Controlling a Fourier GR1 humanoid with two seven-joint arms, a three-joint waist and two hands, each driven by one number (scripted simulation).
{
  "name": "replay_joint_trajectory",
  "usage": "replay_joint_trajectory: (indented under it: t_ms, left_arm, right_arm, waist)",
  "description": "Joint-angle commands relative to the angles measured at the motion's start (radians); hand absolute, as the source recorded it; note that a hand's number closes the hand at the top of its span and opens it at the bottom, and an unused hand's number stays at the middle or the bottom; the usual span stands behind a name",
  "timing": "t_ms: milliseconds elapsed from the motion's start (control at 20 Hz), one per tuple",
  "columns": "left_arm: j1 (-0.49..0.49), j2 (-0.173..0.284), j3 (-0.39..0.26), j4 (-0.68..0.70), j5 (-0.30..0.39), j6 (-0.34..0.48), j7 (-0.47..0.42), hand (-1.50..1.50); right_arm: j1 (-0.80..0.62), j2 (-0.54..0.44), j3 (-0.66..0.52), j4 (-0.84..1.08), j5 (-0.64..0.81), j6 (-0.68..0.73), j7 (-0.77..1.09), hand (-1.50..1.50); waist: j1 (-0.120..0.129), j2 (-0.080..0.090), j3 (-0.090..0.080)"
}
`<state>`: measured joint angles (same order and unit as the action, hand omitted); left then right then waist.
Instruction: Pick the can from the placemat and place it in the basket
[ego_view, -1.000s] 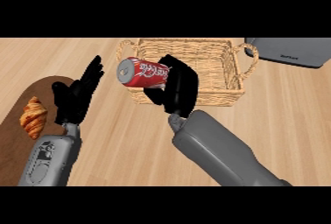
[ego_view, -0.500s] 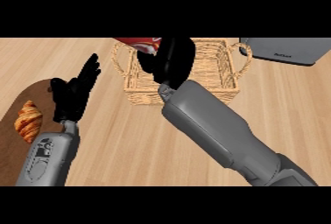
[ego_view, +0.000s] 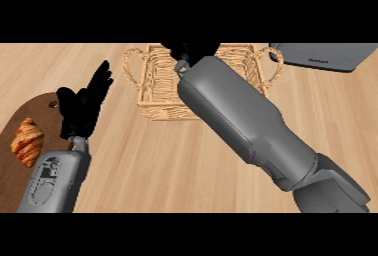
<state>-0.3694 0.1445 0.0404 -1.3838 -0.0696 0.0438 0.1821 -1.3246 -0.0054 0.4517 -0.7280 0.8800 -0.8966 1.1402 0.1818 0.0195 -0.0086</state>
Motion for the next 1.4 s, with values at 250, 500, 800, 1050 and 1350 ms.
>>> replay_joint_trajectory:
  t_ms: [250, 500, 800, 1050, 1350]
  left_arm:
    - [0.001, 0.01, 0.015, 0.015, 0.001, 0.0, -0.024, 0.0]
    - [0.022, 0.003, 0.007, -0.016, 0.005, -0.003, -0.015, 0.0]
    - [0.027, 0.002, 0.012, 0.002, -0.003, 0.007, -0.04, 0.0]
    - [0.046, 0.032, 0.037, 0.004, 0.019, -0.022, -0.058, 0.0]
    - [0.066, 0.019, 0.031, -0.069, 0.015, 0.004, -0.003, 0.0]
  right_arm:
    - [-0.178, 0.005, -0.024, 0.239, -0.021, 0.008, 0.214, 1.5]
    - [-0.172, 0.005, -0.024, 0.331, -0.053, 0.005, 0.235, 1.5]
    - [-0.173, 0.005, -0.026, 0.408, -0.09, -0.025, 0.23, 1.5]
    - [-0.15, 0.005, -0.032, 0.419, -0.146, -0.058, 0.176, 1.5]
    - [-0.083, 0.005, -0.017, 0.375, -0.224, -0.119, 0.097, 1.5]
  waist:
    - [-0.004, 0.014, 0.001]
    - [-0.007, 0.009, 0.002]
    - [-0.028, 0.009, 0.003]
    - [-0.039, 0.009, 0.004]
    - [-0.052, 0.0, 0.007]
